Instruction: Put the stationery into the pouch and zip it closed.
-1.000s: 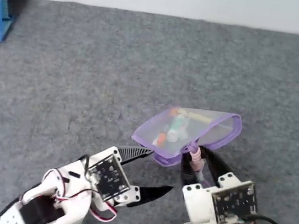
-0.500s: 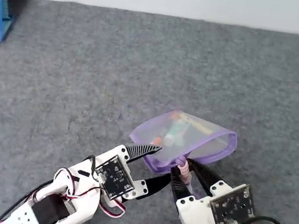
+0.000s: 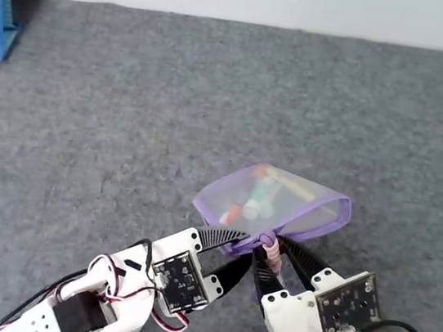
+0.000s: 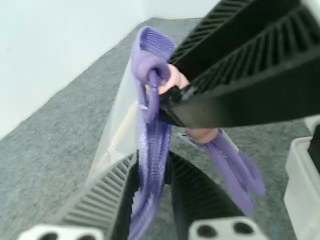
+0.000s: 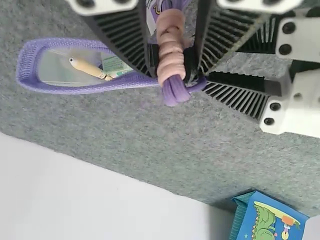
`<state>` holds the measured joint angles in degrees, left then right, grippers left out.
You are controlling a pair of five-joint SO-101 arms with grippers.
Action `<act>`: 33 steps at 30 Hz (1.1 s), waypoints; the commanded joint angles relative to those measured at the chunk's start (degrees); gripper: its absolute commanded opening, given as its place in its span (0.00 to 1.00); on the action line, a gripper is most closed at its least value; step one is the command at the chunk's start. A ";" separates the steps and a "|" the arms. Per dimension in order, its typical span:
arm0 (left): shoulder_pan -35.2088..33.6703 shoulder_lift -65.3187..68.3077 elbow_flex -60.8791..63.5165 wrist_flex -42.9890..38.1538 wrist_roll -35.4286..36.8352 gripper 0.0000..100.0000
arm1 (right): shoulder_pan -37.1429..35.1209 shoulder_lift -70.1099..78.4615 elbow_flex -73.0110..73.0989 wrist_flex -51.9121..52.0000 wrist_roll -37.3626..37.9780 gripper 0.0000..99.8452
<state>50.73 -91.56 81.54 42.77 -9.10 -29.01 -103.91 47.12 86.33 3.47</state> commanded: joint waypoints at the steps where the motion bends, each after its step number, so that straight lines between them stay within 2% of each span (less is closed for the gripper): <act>1: 0.70 -0.79 -0.48 -1.23 -0.70 0.01 | 0.22 -0.04 -2.99 -0.04 -0.53 0.01; 3: 0.70 -0.79 -0.57 0.53 -0.44 0.01 | 3.38 -0.04 -2.81 -0.40 0.53 0.01; 11: -6.33 -0.88 -5.41 10.20 -0.35 0.01 | 27.47 0.04 -2.55 -5.23 9.67 0.01; 19: -7.12 -0.88 -5.85 12.84 -0.53 0.01 | 41.63 0.13 0.00 -10.42 15.30 0.01; 24: -7.12 -0.88 -5.76 12.92 -0.62 0.01 | 51.03 0.04 8.70 -20.35 17.85 0.01; 28: -7.12 -0.88 -5.67 12.92 -0.62 0.01 | 55.34 0.04 13.71 -26.42 18.90 0.01; 33: -7.12 -0.88 -5.67 12.92 -0.70 0.01 | 55.43 -0.04 14.59 -26.77 18.64 0.01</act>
<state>45.36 -92.44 76.62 53.93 -9.10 22.77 -103.82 62.15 62.51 21.85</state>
